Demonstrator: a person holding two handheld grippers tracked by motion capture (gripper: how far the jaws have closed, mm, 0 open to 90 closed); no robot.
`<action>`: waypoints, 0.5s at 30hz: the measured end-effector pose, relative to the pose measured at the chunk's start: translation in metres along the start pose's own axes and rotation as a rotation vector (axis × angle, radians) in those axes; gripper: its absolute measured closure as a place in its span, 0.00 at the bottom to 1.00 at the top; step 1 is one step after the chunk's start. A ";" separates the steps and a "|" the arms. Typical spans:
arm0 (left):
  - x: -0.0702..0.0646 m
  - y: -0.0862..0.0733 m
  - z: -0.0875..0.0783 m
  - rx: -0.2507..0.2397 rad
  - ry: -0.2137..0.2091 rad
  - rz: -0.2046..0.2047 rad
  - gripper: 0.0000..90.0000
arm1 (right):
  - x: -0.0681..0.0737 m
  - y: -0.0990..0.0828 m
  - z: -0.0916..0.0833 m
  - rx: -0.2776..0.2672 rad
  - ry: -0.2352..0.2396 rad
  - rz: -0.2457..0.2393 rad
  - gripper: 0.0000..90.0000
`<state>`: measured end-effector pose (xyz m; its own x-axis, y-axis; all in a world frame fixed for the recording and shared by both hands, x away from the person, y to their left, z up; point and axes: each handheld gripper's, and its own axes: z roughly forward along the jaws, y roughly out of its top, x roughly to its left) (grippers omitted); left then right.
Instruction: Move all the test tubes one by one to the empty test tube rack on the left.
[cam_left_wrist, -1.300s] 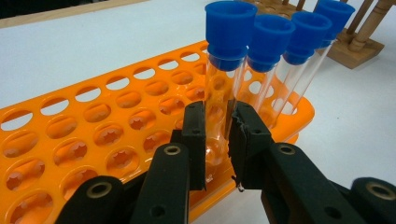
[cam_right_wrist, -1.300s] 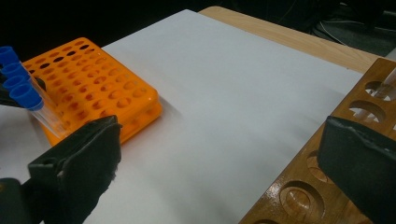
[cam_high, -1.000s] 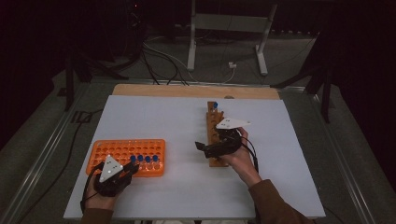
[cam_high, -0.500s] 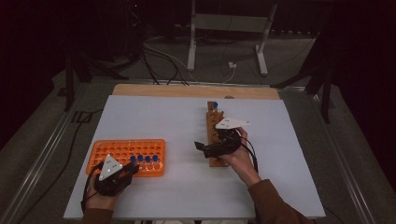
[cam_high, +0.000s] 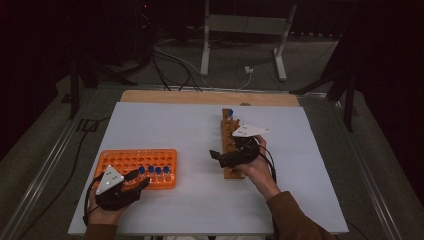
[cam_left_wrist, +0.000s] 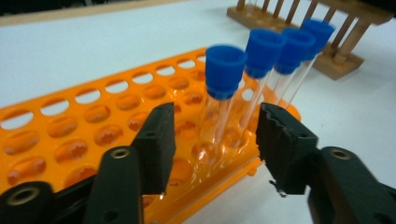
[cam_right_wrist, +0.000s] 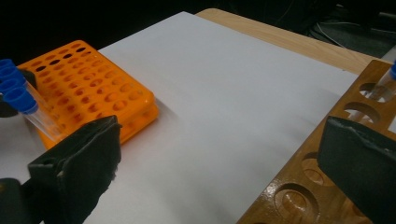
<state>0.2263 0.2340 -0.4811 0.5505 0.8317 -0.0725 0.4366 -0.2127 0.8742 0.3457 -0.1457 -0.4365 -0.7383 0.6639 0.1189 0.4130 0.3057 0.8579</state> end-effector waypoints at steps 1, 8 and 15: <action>0.000 0.000 -0.001 -0.009 0.003 0.001 0.50 | 0.000 0.000 0.000 0.000 -0.002 -0.001 0.00; 0.004 0.003 -0.008 -0.054 0.036 -0.035 0.26 | -0.001 0.006 0.000 -0.017 -0.011 0.010 0.00; 0.009 0.005 -0.012 -0.081 0.059 -0.063 0.11 | -0.003 0.015 0.002 -0.029 -0.029 0.010 0.00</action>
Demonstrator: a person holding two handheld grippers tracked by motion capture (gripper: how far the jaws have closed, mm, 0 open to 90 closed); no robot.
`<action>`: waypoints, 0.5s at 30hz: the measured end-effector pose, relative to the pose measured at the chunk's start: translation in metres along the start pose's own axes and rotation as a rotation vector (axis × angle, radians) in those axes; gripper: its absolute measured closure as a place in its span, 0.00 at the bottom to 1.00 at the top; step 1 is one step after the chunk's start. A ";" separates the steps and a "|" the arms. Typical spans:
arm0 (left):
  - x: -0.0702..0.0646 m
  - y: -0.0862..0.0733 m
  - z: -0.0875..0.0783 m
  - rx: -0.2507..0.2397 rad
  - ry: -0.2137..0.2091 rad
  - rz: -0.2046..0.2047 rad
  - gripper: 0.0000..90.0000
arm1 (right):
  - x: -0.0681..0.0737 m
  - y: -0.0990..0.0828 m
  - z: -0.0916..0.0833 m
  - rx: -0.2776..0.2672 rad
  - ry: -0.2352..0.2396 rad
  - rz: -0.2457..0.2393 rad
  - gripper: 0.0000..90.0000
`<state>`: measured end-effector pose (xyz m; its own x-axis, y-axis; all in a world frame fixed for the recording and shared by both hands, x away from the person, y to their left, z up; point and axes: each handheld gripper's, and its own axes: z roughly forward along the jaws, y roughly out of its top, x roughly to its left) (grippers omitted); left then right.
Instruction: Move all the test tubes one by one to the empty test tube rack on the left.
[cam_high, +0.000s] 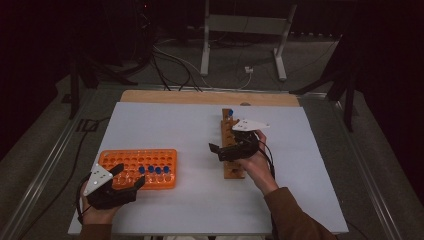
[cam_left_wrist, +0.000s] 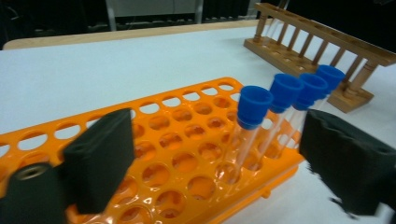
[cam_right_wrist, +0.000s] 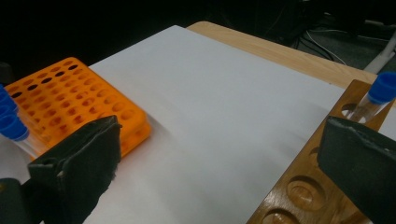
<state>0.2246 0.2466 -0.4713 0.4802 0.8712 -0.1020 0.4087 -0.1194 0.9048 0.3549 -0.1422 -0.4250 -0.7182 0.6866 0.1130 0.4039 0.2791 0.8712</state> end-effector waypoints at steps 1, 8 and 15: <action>0.000 0.000 0.000 0.000 0.006 -0.003 0.10 | 0.000 0.001 0.001 0.004 0.001 -0.003 0.00; 0.003 0.001 -0.002 -0.008 0.040 -0.021 0.01 | -0.007 0.013 0.003 -0.001 -0.019 -0.010 0.00; 0.007 -0.001 -0.003 -0.009 0.049 -0.032 0.01 | -0.019 0.022 0.004 -0.012 -0.062 -0.003 0.00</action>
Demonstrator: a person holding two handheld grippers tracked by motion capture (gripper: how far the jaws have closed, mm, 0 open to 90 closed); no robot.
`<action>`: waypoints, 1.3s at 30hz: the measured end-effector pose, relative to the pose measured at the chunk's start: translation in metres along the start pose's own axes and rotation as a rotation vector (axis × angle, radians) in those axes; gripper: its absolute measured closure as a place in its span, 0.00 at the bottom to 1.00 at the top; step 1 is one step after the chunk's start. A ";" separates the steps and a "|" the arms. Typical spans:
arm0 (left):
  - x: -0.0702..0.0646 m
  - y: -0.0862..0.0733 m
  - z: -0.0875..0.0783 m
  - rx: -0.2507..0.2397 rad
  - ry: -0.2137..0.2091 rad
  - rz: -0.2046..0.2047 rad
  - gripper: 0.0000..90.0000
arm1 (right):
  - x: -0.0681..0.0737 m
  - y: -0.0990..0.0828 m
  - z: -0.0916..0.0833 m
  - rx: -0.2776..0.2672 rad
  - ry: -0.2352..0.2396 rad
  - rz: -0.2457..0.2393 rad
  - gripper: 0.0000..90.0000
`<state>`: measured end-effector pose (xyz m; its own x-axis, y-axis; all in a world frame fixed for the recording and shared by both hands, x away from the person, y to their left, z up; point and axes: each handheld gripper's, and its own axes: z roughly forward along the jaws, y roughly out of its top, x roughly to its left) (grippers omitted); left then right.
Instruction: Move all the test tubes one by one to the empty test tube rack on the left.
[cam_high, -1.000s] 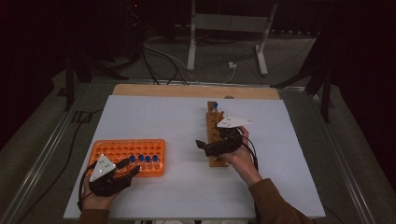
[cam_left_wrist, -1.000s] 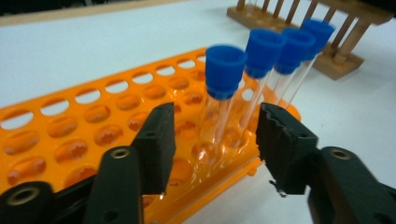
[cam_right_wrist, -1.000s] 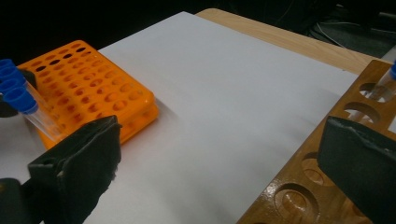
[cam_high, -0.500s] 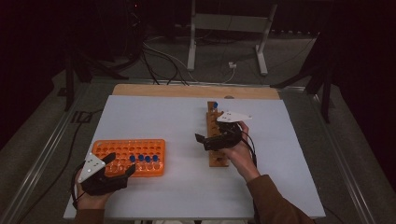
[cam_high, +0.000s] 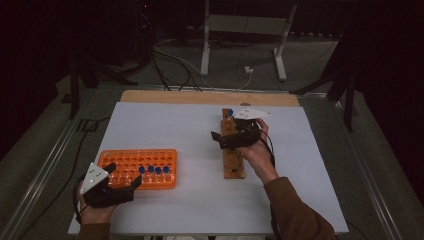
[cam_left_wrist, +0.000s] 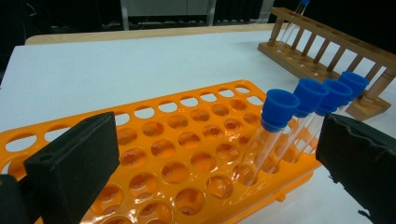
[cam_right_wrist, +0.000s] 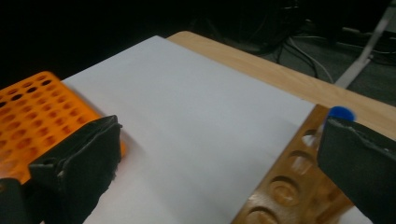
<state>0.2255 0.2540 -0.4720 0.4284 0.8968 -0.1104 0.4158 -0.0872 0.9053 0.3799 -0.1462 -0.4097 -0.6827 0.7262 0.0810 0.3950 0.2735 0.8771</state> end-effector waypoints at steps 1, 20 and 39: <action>0.001 0.000 0.000 -0.002 -0.001 -0.003 0.01 | -0.003 0.001 0.001 0.000 -0.009 0.003 0.00; 0.004 -0.001 0.000 0.003 0.006 -0.015 0.01 | -0.051 0.004 0.029 0.025 -0.144 0.076 0.18; 0.005 -0.003 0.001 0.013 -0.006 -0.019 0.01 | -0.066 -0.009 0.062 0.087 -0.217 0.079 0.77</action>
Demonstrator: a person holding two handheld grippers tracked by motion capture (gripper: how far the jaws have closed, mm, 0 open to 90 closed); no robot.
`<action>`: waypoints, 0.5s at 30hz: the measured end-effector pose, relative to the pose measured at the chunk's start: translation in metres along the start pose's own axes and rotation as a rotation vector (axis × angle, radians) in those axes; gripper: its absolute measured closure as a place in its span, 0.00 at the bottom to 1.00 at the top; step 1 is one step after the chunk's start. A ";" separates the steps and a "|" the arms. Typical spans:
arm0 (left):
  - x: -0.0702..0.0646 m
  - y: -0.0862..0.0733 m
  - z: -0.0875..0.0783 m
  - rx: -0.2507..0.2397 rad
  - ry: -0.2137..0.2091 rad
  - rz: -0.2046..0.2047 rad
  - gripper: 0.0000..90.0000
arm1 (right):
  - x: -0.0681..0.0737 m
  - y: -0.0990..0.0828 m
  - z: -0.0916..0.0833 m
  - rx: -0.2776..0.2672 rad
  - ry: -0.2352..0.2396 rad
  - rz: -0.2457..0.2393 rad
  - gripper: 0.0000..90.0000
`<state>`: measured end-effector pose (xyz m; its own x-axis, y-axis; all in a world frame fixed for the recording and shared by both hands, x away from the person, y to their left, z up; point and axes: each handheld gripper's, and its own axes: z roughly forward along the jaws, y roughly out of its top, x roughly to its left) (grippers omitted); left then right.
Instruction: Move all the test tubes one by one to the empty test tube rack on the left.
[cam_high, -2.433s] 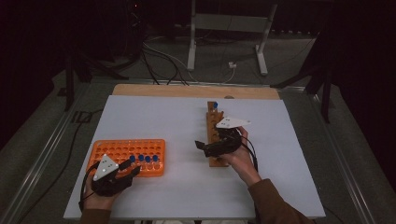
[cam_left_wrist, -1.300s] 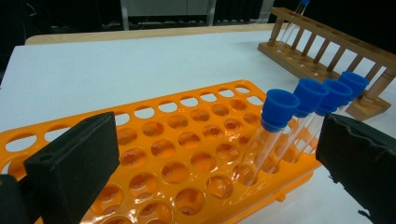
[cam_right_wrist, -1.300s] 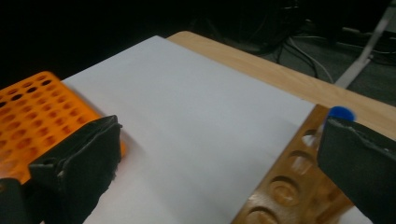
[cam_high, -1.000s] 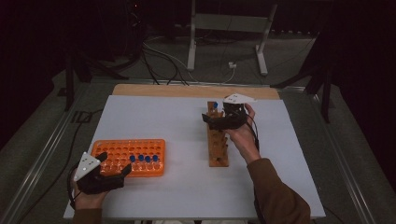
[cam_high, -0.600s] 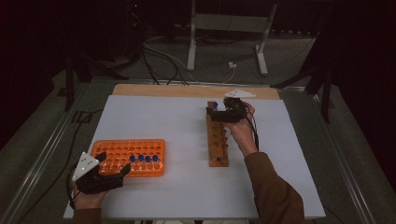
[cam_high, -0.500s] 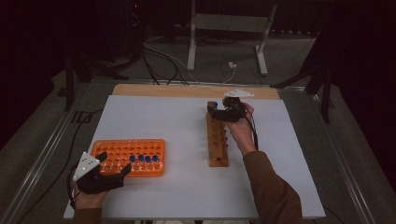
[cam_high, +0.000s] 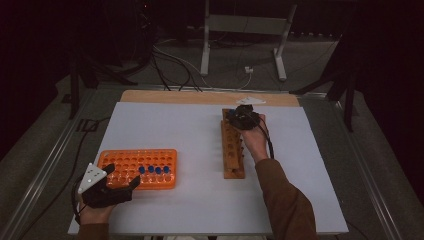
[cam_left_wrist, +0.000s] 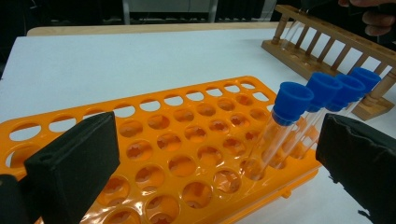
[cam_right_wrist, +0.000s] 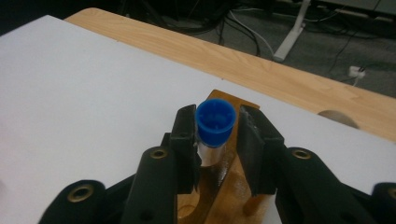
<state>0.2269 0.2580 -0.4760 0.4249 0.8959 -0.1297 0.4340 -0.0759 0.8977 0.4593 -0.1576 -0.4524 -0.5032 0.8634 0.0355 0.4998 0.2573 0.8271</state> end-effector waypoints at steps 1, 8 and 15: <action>0.000 0.000 0.000 0.000 0.000 0.000 0.01 | 0.000 0.000 0.001 0.001 -0.001 0.001 0.77; 0.000 0.000 0.000 -0.001 0.002 -0.003 0.01 | 0.004 0.000 0.006 0.005 0.006 -0.003 0.83; 0.000 -0.001 0.001 -0.001 0.000 -0.005 0.01 | 0.005 0.000 0.006 0.019 -0.004 -0.005 0.84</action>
<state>0.2270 0.2577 -0.4768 0.4225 0.8964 -0.1339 0.4355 -0.0712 0.8974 0.4610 -0.1502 -0.4559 -0.5031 0.8637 0.0295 0.5107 0.2695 0.8164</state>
